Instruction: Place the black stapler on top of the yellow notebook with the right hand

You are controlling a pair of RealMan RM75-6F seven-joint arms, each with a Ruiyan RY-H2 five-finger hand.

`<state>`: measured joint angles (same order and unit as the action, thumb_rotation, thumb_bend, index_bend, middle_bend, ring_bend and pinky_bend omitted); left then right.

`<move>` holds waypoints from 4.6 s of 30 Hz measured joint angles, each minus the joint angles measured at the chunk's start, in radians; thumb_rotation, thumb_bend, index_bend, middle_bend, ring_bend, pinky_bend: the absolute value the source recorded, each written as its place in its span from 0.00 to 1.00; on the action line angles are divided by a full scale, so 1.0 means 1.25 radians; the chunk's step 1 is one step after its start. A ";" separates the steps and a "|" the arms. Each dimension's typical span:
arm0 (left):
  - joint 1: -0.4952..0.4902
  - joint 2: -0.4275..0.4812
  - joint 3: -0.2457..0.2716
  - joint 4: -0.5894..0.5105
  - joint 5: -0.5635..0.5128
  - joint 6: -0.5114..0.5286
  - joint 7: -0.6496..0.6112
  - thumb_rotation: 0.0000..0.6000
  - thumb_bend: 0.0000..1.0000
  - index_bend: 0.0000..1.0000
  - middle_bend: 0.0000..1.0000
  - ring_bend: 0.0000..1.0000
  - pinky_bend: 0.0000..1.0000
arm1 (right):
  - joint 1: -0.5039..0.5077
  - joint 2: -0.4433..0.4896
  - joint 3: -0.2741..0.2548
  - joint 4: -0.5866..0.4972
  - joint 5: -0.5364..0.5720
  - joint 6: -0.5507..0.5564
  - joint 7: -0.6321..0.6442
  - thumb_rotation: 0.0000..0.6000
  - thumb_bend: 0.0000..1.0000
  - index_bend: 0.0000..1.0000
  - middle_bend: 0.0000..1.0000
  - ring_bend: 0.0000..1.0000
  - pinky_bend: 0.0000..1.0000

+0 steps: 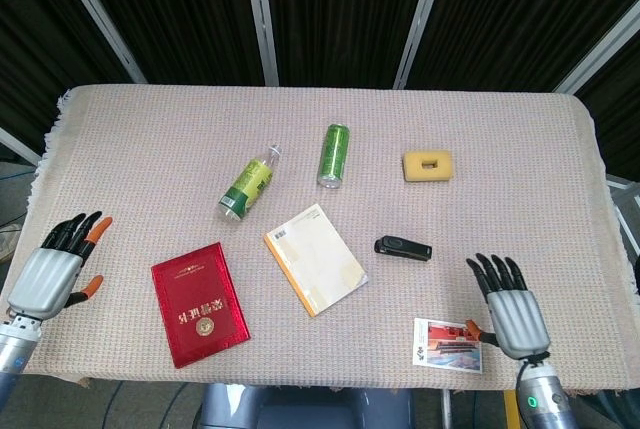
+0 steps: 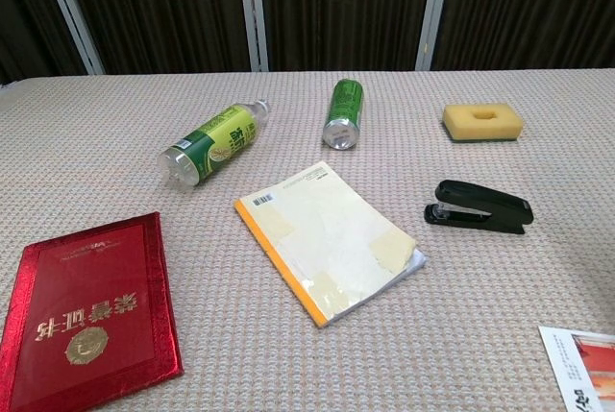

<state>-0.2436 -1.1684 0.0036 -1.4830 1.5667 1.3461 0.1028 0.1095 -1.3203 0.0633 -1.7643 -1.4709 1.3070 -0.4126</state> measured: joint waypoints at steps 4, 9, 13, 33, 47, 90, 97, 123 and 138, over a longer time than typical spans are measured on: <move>0.001 -0.004 0.000 0.011 -0.002 0.001 -0.009 1.00 0.32 0.00 0.00 0.00 0.12 | 0.046 -0.057 0.027 0.020 0.047 -0.047 -0.041 1.00 0.17 0.10 0.08 0.01 0.06; 0.002 -0.004 -0.001 0.015 -0.016 -0.007 -0.011 1.00 0.32 0.00 0.00 0.00 0.12 | 0.099 -0.103 0.057 0.047 0.101 -0.105 -0.074 1.00 0.19 0.13 0.10 0.03 0.08; 0.003 -0.004 -0.003 0.016 -0.023 -0.009 -0.007 1.00 0.32 0.00 0.00 0.00 0.12 | 0.132 -0.129 0.078 0.073 0.136 -0.135 -0.084 1.00 0.20 0.14 0.10 0.04 0.10; -0.029 -0.027 -0.020 0.033 -0.089 -0.094 0.025 1.00 0.32 0.00 0.00 0.00 0.13 | 0.264 -0.175 0.152 0.208 0.277 -0.254 -0.048 1.00 0.20 0.19 0.15 0.09 0.14; -0.043 -0.035 -0.023 0.043 -0.108 -0.123 0.030 1.00 0.32 0.00 0.00 0.00 0.13 | 0.315 -0.245 0.152 0.336 0.304 -0.285 0.018 1.00 0.21 0.32 0.20 0.16 0.22; -0.050 -0.031 -0.012 0.044 -0.095 -0.121 0.004 1.00 0.32 0.00 0.00 0.00 0.13 | 0.307 -0.207 0.137 0.143 0.303 -0.122 -0.005 1.00 0.41 0.63 0.46 0.58 0.75; -0.057 -0.031 -0.008 0.042 -0.088 -0.133 -0.003 1.00 0.32 0.00 0.00 0.00 0.13 | 0.314 -0.255 0.120 0.088 0.302 -0.079 -0.094 1.00 0.41 0.63 0.46 0.58 0.75; -0.055 -0.023 -0.024 0.085 -0.128 -0.145 -0.070 1.00 0.32 0.00 0.00 0.00 0.13 | 0.445 -0.531 0.165 0.302 0.377 -0.155 -0.169 1.00 0.41 0.63 0.46 0.58 0.75; -0.055 -0.015 -0.021 0.087 -0.116 -0.141 -0.096 1.00 0.32 0.00 0.00 0.00 0.13 | 0.453 -0.540 0.158 0.302 0.379 -0.145 -0.171 1.00 0.35 0.06 0.19 0.31 0.51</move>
<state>-0.3120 -1.1872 -0.0229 -1.3744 1.4211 1.1693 -0.0171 0.6759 -1.9958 0.2610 -1.3869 -0.9977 1.1258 -0.6259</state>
